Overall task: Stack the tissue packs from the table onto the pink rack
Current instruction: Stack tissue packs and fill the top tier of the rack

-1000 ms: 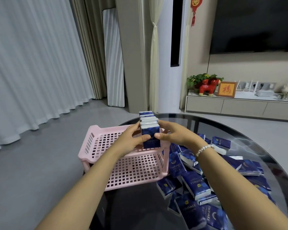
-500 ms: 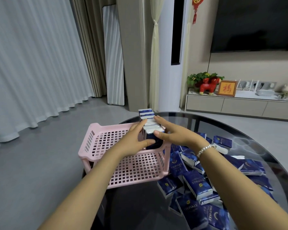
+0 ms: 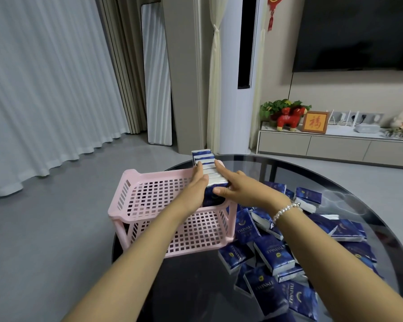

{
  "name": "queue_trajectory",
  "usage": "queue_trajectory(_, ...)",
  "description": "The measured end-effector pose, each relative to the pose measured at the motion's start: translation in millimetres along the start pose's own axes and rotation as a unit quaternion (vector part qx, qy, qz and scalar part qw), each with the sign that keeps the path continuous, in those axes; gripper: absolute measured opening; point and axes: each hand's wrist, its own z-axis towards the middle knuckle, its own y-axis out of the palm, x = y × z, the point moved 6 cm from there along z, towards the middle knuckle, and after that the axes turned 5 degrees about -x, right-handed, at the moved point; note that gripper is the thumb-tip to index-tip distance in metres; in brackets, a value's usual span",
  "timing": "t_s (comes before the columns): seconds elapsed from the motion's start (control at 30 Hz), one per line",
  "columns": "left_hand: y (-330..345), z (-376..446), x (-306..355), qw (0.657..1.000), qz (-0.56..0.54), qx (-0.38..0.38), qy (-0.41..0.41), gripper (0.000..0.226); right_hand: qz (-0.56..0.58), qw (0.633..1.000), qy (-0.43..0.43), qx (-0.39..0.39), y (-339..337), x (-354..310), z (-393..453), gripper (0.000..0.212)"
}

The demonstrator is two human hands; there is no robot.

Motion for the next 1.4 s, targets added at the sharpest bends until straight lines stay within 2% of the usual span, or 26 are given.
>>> queue_trajectory(0.07, -2, 1, -4, 0.999, 0.021, -0.002, -0.024, 0.055, 0.008, 1.0, -0.003, 0.0, 0, 2, 0, 0.074)
queue_trajectory(0.23, -1, 2, -4, 0.998, 0.038, 0.009, -0.045, 0.061, 0.141, 0.99, 0.006, 0.01, 6, 5, -5, 0.053)
queue_trajectory(0.4, 0, -2, -1, 0.997, 0.067, 0.012, -0.044, 0.061, 0.147, 0.988, 0.014, 0.036, 10, -1, -5, 0.052)
queue_trajectory(0.5, 0, -6, 1, 0.998, 0.045, 0.017, -0.042, 0.059, 0.158, 0.986, 0.004, 0.06, 9, -4, -8, 0.051)
queue_trajectory(0.6, 3, -18, 11, 0.999, 0.029, 0.042, 0.006, 0.055, 0.175, 0.98, -0.025, 0.095, 10, -8, -15, 0.05)
queue_trajectory(0.77, 7, -40, 18, 0.989, 0.034, 0.109, 0.098, 0.052, 0.168, 0.964, -0.044, 0.199, 11, 0, -30, 0.052)
queue_trajectory(0.93, 15, -71, 7, 0.948, 0.094, 0.242, 0.182, 0.047, 0.156, 0.951, -0.043, 0.262, 22, 8, -63, 0.043)
queue_trajectory(1.0, 25, -87, 9, 0.934, 0.105, 0.259, 0.222, 0.046, 0.148, 0.95, -0.04, 0.273, 31, 11, -80, 0.036)
queue_trajectory(1.1, 48, -102, 2, 0.946, 0.096, 0.211, 0.227, 0.034, 0.138, 0.95, -0.035, 0.279, 47, 18, -107, 0.029)
queue_trajectory(1.2, 73, -111, -17, 0.972, 0.062, 0.142, 0.179, 0.02, 0.123, 0.952, -0.012, 0.279, 66, 30, -132, 0.024)
queue_trajectory(1.4, 120, -132, -57, 0.995, 0.048, 0.051, 0.065, 0.012, 0.095, 0.961, 0.033, 0.258, 104, 53, -177, 0.016)
